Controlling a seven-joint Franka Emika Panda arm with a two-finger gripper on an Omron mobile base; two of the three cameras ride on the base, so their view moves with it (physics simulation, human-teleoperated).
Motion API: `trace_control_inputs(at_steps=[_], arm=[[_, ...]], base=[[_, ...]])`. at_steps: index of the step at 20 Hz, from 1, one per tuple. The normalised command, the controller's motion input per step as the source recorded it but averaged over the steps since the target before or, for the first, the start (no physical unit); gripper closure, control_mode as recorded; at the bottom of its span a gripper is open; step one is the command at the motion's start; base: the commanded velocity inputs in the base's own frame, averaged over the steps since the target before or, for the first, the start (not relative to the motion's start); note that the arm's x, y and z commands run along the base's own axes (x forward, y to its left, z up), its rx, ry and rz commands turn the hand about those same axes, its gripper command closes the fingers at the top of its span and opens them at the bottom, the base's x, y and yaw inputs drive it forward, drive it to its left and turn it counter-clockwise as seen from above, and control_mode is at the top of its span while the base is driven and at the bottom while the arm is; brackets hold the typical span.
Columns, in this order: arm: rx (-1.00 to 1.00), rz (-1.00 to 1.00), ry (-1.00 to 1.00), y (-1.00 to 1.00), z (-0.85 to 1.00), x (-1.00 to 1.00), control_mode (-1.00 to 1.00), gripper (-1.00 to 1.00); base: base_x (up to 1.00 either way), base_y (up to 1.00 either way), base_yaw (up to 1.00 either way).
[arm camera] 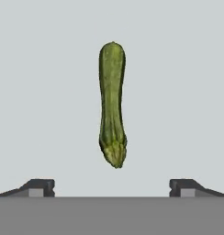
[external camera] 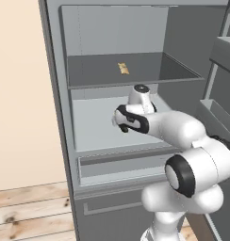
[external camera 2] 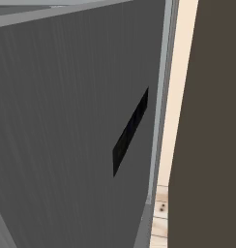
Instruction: Pick squash from the fridge and place it on the plate on the counter.
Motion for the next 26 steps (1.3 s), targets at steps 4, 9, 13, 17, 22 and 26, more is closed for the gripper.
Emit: trace_control_inputs(at_steps=[4,9,13,17,22,26], arm=[[0.0,0.0,0.0,0.09,-0.24,0.57,-1.0,-1.0],[0.0,0.0,0.0,0.06,-0.35,0.47,-1.0,-1.0],[0.0,0.0,0.0,0.05,-0.49,0.26,-1.0,-1.0],[0.0,0.0,0.0,0.05,-0.52,0.19,-1.0,-1.0],[0.0,0.0,0.0,0.14,-0.49,0.07,-1.0,1.0],[0.0,-0.02,-0.09,0.0,-0.6,-0.22,-1.0,1.0]], base=[[0.0,0.0,0.0],[0.0,0.0,0.0],[0.0,0.0,0.0],[0.0,0.0,0.0],[0.0,0.0,0.0],[0.0,0.0,0.0]])
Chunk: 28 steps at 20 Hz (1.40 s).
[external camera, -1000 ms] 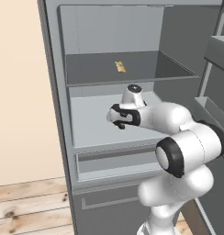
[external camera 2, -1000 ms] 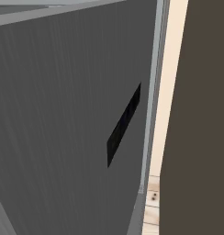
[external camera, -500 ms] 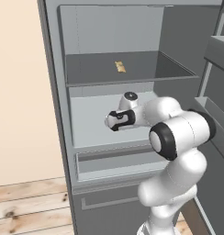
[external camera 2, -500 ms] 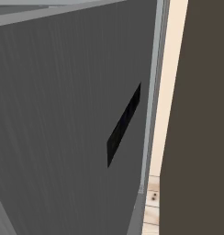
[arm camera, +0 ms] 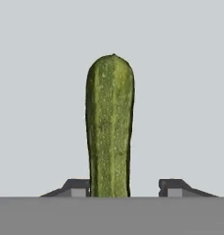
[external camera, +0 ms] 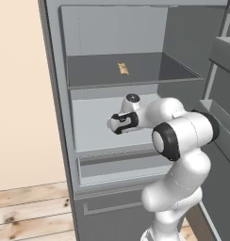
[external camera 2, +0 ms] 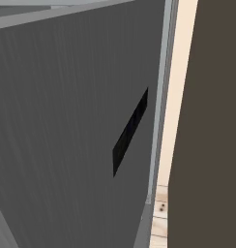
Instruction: Pick squash from the fridge and place it on the plate on the counter.
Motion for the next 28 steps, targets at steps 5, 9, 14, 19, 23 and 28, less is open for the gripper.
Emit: trace_control_inputs(at_steps=[5,9,14,19,23,28], arm=[[0.1,-0.07,-0.43,0.0,-0.89,-0.48,-1.0,1.0],[0.16,-0.04,-0.4,0.13,-0.65,-0.23,-1.0,1.0],[0.18,-0.01,-0.33,0.04,-0.25,-0.3,-1.0,1.0],[0.19,-0.06,-0.2,0.0,0.18,-0.64,-1.0,1.0],[0.19,-0.02,0.0,-0.03,0.83,-0.56,-1.0,1.0],[0.07,0.0,0.05,0.0,1.0,-0.28,-1.0,1.0]], base=[[0.0,0.0,0.0],[0.0,0.0,0.0],[0.0,0.0,0.0],[0.0,0.0,0.0],[0.0,0.0,0.0],[0.0,0.0,0.0]])
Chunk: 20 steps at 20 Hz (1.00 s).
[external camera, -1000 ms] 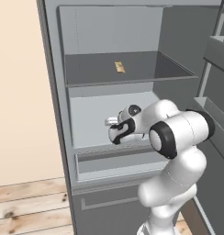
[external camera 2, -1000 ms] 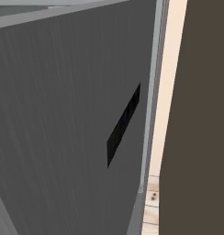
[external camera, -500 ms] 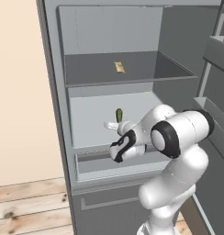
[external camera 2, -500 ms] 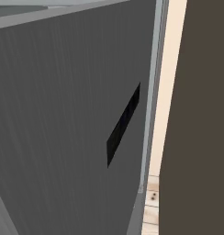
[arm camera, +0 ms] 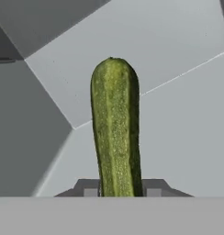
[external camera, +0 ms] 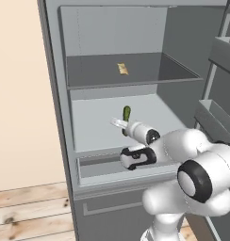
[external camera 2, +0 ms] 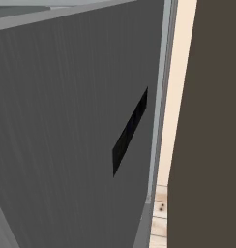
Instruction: Pick squash from the fridge and place it on the plate on the counter.
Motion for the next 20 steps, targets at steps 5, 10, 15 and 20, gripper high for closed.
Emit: trace_control_inputs(at_steps=[5,10,15,20], arm=[[-0.01,0.0,0.2,0.0,0.98,-0.39,-1.0,1.0],[-0.1,-0.05,0.24,0.0,0.84,-0.56,-1.0,1.0],[-0.15,-0.1,0.23,0.0,0.75,-0.58,-1.0,1.0],[-0.25,-0.16,0.19,0.0,0.12,-0.52,-1.0,1.0]], base=[[0.0,0.0,0.0],[0.0,0.0,0.0],[0.0,0.0,0.0],[0.0,0.0,0.0]])
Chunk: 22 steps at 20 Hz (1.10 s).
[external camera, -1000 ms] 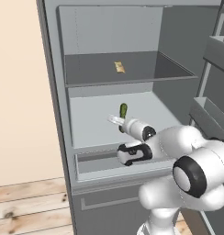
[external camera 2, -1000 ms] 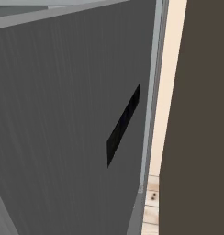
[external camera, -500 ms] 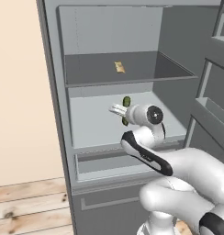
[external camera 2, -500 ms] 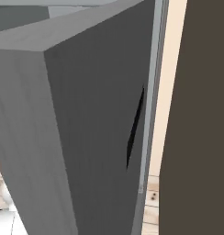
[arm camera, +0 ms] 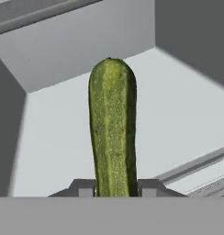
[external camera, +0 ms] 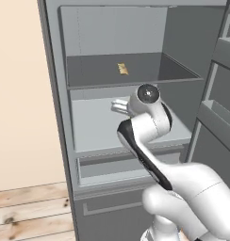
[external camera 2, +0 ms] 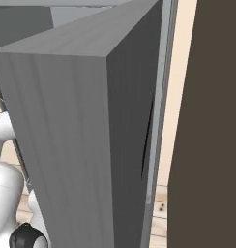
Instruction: Pick squash from the fridge and place it on the plate on the counter.
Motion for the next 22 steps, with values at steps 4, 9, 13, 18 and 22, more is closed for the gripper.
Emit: trace_control_inputs(at_steps=[4,9,13,18,22], arm=[[-0.31,-0.18,0.0,0.02,-0.29,-0.71,-1.0,1.0],[-0.17,-0.1,0.04,-0.02,-0.03,-0.55,-1.0,1.0],[0.0,0.0,0.02,-0.25,0.0,-0.54,-1.0,1.0],[0.0,0.0,0.04,-0.14,0.01,-0.05,-1.0,1.0],[0.0,0.0,0.05,-0.08,0.0,0.0,-1.0,1.0]], base=[[0.0,0.0,0.0],[0.0,0.0,0.0],[0.0,0.0,0.0],[0.0,0.0,0.0],[0.0,0.0,0.0]])
